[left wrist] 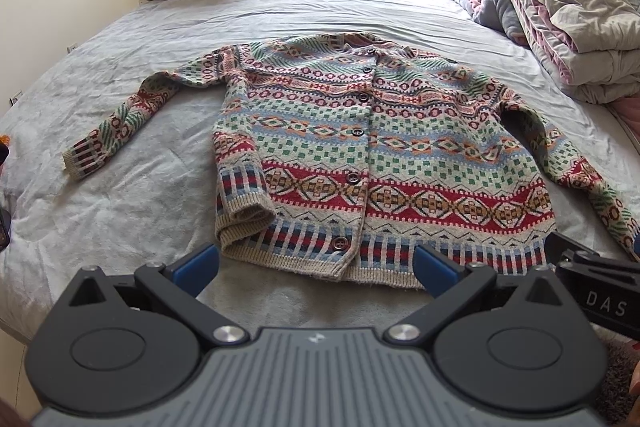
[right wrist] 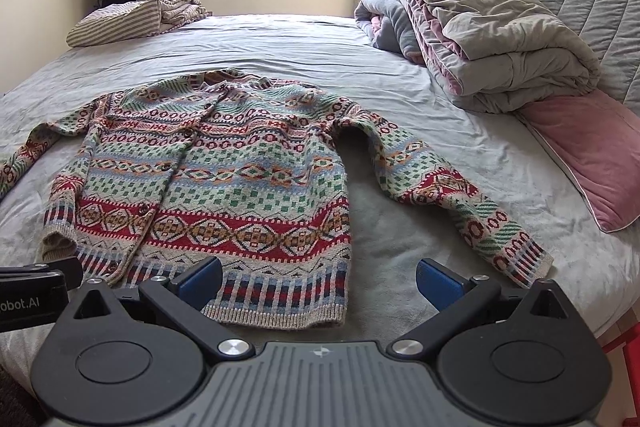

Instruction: Fold small clothes

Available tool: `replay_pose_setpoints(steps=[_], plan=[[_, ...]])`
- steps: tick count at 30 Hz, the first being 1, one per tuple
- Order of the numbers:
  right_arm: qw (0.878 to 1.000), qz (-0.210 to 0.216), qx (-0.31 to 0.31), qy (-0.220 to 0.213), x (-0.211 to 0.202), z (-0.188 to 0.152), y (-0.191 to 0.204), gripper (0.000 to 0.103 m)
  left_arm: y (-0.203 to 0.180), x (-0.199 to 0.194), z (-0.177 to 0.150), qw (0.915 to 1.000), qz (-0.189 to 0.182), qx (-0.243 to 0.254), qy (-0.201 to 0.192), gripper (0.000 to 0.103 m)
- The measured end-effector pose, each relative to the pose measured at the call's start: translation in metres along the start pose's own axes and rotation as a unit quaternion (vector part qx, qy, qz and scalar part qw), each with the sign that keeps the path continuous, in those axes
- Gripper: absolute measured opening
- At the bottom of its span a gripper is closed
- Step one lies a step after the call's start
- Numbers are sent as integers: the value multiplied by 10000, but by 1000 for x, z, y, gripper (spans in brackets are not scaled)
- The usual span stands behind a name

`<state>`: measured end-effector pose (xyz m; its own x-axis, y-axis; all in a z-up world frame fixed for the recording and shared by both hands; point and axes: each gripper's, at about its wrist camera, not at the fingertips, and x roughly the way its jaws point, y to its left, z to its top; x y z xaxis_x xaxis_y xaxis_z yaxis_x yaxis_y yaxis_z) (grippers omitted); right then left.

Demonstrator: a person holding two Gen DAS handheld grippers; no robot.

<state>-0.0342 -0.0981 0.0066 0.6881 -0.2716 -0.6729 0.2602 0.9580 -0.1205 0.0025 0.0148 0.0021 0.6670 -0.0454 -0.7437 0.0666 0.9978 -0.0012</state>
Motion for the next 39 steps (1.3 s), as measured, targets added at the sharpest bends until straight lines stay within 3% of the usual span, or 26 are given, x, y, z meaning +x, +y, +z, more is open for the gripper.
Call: replay_pose_setpoints(steps=[39], plan=[[9999, 46, -97, 41, 0, 2, 7, 103, 7, 4, -1, 9999, 12, -101, -9, 102]])
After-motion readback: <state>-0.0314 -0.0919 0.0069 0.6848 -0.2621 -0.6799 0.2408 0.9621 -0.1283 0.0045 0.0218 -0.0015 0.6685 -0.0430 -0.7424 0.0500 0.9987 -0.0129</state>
